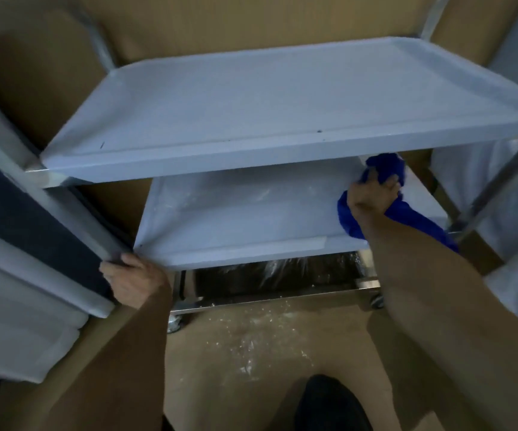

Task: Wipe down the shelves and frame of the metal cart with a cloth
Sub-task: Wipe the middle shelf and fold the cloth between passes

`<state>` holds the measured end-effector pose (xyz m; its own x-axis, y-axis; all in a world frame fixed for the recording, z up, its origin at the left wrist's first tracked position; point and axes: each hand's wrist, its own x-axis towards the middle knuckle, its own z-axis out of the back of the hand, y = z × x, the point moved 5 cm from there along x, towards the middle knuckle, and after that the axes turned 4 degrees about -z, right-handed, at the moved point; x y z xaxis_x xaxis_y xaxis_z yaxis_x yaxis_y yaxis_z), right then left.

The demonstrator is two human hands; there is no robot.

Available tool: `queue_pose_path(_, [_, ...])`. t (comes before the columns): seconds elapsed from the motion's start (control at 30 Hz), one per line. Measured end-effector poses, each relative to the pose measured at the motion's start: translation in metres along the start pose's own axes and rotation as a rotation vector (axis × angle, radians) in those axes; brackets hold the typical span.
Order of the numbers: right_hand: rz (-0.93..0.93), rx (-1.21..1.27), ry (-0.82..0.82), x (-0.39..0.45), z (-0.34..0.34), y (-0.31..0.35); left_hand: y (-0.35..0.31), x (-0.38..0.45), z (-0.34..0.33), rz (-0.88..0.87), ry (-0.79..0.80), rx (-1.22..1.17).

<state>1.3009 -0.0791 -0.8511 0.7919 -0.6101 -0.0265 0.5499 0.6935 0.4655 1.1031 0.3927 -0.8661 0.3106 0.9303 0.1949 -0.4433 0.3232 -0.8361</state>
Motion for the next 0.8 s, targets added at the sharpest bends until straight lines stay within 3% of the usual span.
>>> queue_pose_path(0.1, [0.333,-0.113,0.144,-0.086,-0.07,0.117,0.002,0.007,0.006,-0.019,0.038,0.031])
queue_pose_path(0.23, [0.672,-0.036,0.347,-0.233,-0.139,0.246,0.002,0.011,0.008,-0.1,0.123,0.058])
queue_pose_path(0.37, [0.907,-0.043,0.448,-0.307,-0.157,0.276,0.015,0.029,0.002,-0.075,0.072,0.074])
queue_pose_path(0.47, [0.795,-0.065,0.297,-0.27,-0.145,0.244,0.016,0.03,-0.006,-0.099,0.081,0.052])
queue_pose_path(0.6, [0.398,-0.117,0.052,-0.157,-0.105,0.159,0.016,0.023,-0.011,-0.162,0.11,0.033])
queue_pose_path(0.7, [0.095,-0.115,-0.004,-0.093,-0.074,0.095,0.018,0.02,-0.014,-0.216,0.151,0.022])
queue_pose_path(0.8, [0.061,-0.14,-0.013,-0.1,-0.087,0.118,0.02,0.022,-0.016,-0.219,0.168,0.028])
